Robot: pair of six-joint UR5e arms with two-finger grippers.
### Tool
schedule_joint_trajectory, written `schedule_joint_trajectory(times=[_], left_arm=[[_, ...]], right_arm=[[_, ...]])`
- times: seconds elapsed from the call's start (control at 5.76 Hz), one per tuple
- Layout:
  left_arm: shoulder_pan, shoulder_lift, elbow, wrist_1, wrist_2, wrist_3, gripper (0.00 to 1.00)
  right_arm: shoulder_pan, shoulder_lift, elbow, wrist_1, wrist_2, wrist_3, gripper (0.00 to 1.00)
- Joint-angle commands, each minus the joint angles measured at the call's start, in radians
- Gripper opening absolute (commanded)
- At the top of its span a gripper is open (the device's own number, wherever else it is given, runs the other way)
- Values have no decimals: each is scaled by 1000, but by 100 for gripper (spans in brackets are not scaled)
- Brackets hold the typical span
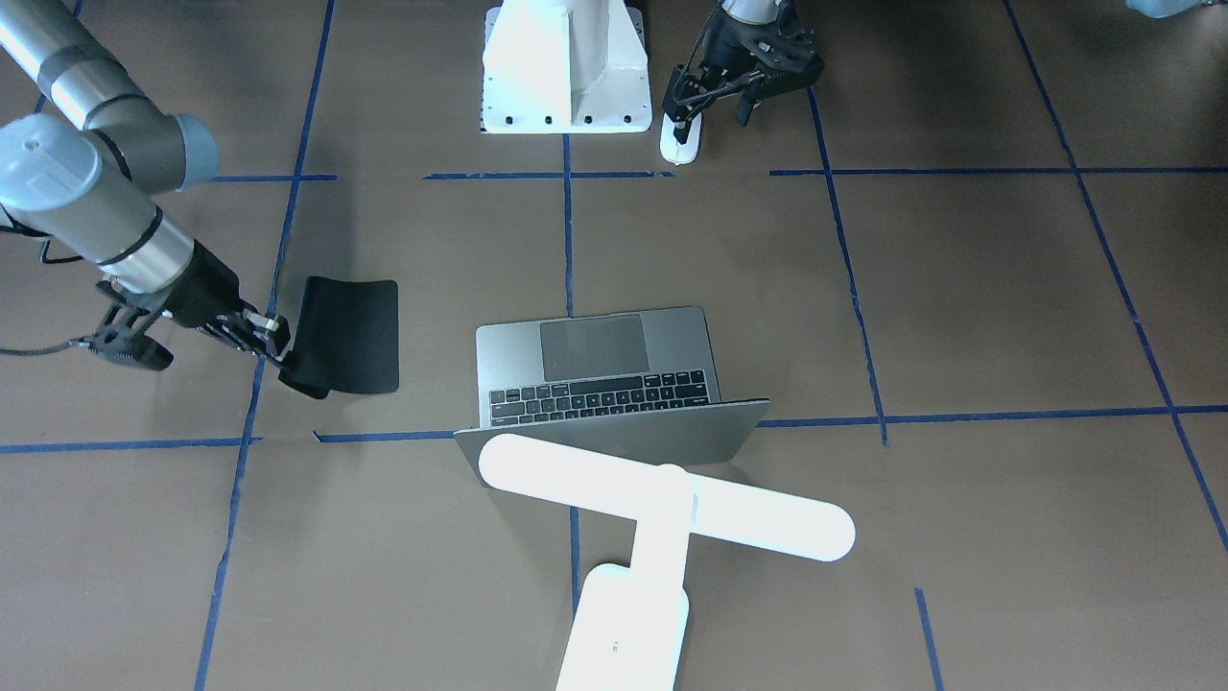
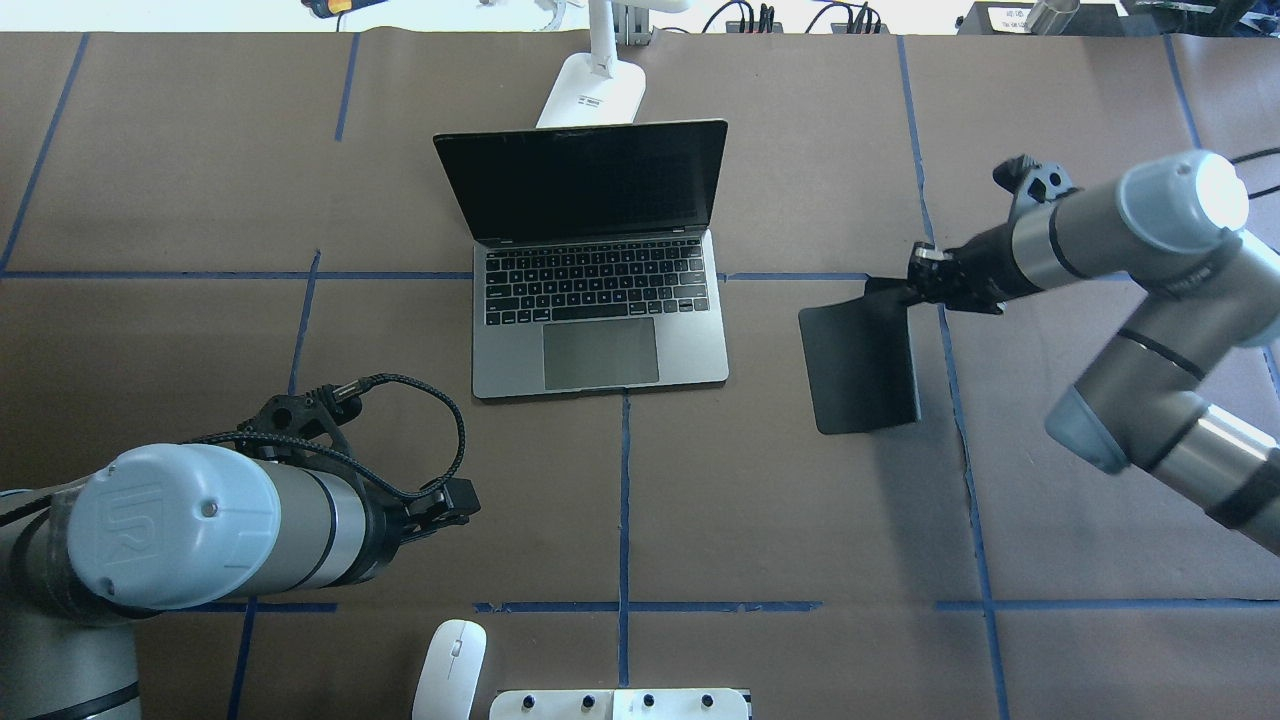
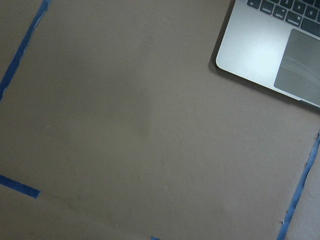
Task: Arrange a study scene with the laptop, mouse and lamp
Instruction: 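Carry the black mouse pad beside the laptop while left gripper reaches for mouse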
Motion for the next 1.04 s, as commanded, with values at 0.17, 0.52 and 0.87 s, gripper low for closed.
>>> schedule_joint_trajectory(times=[0.17,0.52,0.87], left_arm=[[0,-1,-8,4,5,-2,100],[44,46,-3,9,11,10,100],[66,81,0,11,9,149,100]], right_arm=[[26,144,-153,0,15,1,0],[22,166,-170,-3,14,4,0],[17,213,-187,-66,12,-2,0]])
